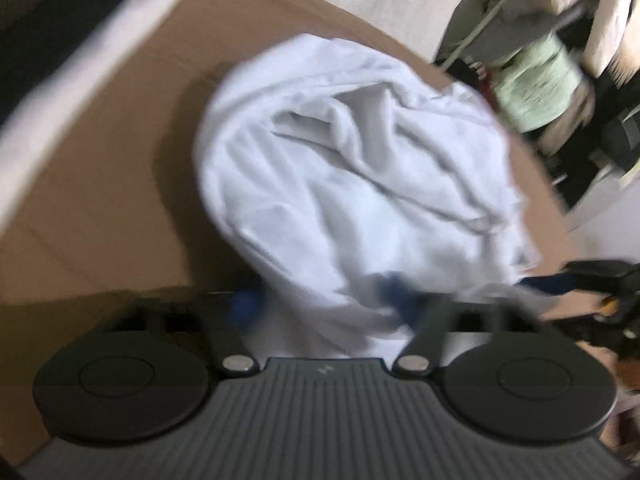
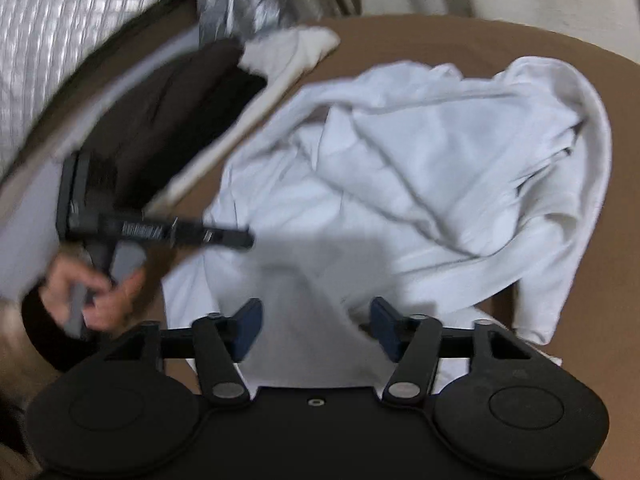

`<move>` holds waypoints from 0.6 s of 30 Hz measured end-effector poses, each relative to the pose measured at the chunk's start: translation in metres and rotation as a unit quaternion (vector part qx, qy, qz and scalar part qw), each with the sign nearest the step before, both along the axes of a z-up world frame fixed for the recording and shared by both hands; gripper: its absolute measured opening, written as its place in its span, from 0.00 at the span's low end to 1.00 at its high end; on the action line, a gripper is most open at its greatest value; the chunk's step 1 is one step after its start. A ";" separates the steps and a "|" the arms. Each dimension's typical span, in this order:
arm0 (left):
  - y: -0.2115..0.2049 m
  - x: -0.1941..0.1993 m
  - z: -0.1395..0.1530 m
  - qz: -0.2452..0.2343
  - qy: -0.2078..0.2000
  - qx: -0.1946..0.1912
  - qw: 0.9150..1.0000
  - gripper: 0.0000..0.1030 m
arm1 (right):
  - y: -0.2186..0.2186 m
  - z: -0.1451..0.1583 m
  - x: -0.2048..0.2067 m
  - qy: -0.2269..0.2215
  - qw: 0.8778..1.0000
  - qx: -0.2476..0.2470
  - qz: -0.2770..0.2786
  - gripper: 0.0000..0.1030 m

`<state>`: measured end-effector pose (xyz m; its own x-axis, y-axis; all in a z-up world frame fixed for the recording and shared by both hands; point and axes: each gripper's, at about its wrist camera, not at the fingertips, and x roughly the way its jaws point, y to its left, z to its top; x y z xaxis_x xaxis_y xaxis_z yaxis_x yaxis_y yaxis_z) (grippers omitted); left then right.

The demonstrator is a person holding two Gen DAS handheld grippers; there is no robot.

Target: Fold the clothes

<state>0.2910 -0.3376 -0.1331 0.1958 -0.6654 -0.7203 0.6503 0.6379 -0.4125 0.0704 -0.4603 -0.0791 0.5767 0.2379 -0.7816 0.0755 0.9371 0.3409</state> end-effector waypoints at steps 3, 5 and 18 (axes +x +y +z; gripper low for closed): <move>0.003 -0.018 0.024 0.000 -0.074 0.018 0.997 0.17 | 0.015 -0.017 0.008 0.025 0.998 -0.050 0.009 0.73; 0.010 -0.029 0.046 0.011 -0.115 0.019 0.993 0.16 | 0.024 -0.025 0.010 0.039 0.997 -0.063 0.025 0.25; 0.067 -0.009 0.069 0.042 -0.040 0.017 0.998 0.39 | 0.159 -0.001 0.001 0.027 0.969 0.103 0.224 0.10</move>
<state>0.2819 -0.2705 -0.0637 0.3087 -0.6191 -0.7221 0.6239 0.7048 -0.3376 0.0711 -0.3014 -0.0804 0.3390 0.6098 -0.7165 -0.3004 0.7918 0.5318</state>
